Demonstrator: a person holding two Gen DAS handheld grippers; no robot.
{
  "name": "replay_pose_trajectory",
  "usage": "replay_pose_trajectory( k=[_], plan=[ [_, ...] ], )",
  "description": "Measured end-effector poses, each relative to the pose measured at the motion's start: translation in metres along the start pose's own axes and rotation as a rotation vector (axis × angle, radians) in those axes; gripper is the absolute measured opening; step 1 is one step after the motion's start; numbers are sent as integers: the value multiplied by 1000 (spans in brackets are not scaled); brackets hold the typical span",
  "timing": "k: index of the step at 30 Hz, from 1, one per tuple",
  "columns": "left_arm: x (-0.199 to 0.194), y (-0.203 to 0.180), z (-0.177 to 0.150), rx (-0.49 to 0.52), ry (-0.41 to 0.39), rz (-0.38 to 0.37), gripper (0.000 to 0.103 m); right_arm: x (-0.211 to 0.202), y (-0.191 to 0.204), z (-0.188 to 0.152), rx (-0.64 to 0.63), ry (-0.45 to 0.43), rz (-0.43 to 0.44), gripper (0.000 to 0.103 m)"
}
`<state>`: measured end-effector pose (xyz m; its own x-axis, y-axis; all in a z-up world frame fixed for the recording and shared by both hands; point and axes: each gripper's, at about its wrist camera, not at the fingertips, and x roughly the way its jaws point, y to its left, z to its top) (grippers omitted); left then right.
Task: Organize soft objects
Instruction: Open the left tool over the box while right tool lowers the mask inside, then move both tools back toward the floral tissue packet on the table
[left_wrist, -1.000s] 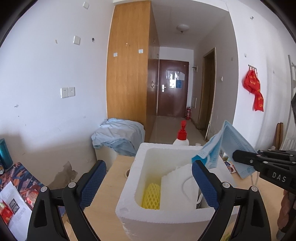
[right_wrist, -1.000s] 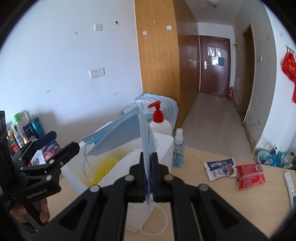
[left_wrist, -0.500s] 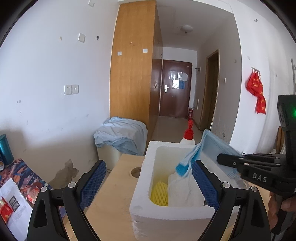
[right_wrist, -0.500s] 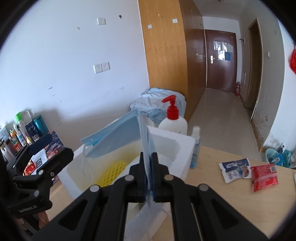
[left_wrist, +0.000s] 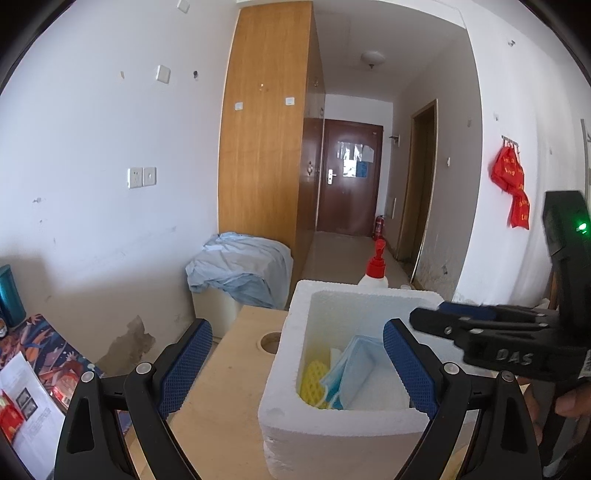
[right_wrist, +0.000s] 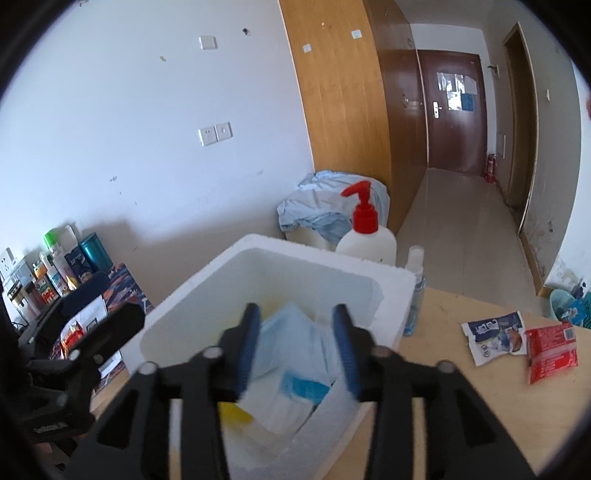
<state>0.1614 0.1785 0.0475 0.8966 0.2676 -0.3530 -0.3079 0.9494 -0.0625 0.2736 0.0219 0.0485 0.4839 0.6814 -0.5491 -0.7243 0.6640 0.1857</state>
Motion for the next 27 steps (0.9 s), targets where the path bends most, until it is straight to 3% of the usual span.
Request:
replay_pose_trajectory(
  k=[1, 7, 17, 27],
  plan=[
    [0, 0, 0, 0, 1, 0, 94, -2, 0, 0, 1, -8, -2, 64],
    [1, 0, 0, 0, 3, -1, 94, -15, -1, 4, 9, -58, -15, 77],
    [-8, -4, -1, 5, -16, -25, 94, -34, 2, 2, 12, -87, -20, 77],
    [-50, -12, -6, 13, -27, -38, 94, -85, 2, -18, 15, -116, -79, 77]
  ],
)
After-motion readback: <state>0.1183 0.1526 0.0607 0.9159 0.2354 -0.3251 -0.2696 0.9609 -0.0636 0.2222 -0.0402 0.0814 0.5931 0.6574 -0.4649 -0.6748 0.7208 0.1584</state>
